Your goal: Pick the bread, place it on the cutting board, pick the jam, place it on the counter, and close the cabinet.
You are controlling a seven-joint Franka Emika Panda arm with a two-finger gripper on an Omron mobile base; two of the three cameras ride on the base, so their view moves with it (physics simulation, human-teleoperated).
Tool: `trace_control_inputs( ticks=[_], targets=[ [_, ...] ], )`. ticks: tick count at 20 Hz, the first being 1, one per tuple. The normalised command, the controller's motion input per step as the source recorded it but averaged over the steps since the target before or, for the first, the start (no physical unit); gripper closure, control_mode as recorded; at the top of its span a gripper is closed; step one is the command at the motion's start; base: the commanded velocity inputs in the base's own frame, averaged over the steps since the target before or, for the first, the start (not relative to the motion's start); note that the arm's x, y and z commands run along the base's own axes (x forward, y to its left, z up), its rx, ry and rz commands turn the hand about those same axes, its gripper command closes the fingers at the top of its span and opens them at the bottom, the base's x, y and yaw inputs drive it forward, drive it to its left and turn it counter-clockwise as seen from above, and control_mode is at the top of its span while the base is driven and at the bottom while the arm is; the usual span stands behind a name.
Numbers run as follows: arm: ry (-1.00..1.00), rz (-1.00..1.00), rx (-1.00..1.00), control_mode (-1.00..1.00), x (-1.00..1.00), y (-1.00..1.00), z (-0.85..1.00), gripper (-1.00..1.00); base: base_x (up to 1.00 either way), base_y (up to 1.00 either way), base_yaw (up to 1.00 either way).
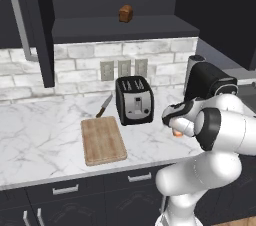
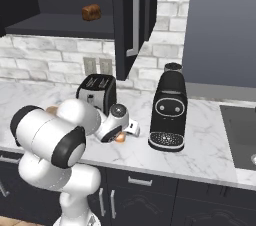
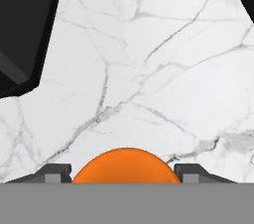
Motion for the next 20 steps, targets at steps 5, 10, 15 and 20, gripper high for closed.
trace_control_inputs(
  ticks=[5, 10, 15, 20],
  targets=[
    [0.0, 0.0, 0.0, -1.0, 0.0, 0.0, 0.0, -1.0, 0.0, 0.0, 0.0],
    [0.0, 0.0, 0.0, -1.0, 0.0, 0.0, 0.0, -1.0, 0.0, 0.0, 0.0],
    [-0.06, 0.0, 0.0, -1.0, -0.19, 0.0, 0.0, -1.0, 0.0, 0.0, 0.0],
    [-0.08, 0.0, 0.0, -1.0, -0.3, -0.04, 0.0, -1.0, 0.0, 0.0, 0.0]
  ],
)
